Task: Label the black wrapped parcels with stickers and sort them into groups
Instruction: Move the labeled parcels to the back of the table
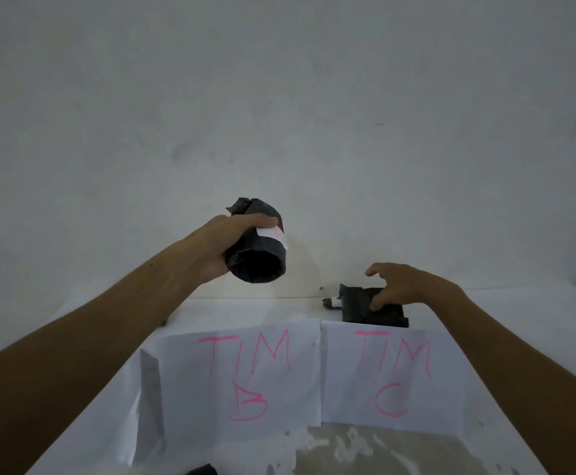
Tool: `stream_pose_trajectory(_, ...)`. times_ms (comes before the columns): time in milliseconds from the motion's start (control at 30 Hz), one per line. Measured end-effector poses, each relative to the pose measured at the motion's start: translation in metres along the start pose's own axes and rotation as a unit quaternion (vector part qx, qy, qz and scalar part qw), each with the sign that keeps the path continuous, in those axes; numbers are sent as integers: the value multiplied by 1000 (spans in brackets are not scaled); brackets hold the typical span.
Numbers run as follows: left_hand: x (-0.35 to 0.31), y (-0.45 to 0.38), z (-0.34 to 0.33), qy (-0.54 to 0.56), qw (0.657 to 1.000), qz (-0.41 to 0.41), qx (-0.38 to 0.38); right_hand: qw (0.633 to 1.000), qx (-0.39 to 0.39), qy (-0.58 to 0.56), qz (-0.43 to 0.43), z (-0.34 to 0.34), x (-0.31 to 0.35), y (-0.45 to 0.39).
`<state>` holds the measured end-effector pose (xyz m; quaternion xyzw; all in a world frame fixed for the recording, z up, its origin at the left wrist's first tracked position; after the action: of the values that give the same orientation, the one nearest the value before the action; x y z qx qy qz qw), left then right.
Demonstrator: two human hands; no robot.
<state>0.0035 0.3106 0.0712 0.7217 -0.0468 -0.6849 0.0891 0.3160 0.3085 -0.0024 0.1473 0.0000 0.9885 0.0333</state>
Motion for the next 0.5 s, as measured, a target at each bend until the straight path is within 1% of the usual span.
stream_pose_trajectory(100,-8,4,17,-12,999,-20,-26,997,-60,-36,34,9,27,6)
stream_pose_trajectory(200,-15,6,39,-67,993,-80,-60,988,-93,-100,79,12,65,14)
stream_pose_trajectory(267,-18,5,59,-120,981,-127,-82,979,-109,-131,116,12,94,23)
stream_pose_trajectory(367,-18,3,96,-240,943,-186,-135,963,-129,-167,168,9,133,37)
stream_pose_trajectory(433,-12,-1,123,-320,913,-191,-166,956,-130,-179,192,4,155,45)
stream_pose_trajectory(500,-2,-3,149,-420,871,-184,-179,952,-128,-190,205,-3,172,51)
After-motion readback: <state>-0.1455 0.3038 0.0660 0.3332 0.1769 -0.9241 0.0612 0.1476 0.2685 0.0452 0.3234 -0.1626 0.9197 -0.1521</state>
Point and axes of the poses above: each hand's wrist, its own y-axis away from the middle knuckle, its own z-axis out of the back of the hand, x = y × z, the point moved 3 cm from there along -y, towards the middle knuckle, and after that the axes turned 15 degrees about -x, right-handed, at the moved point
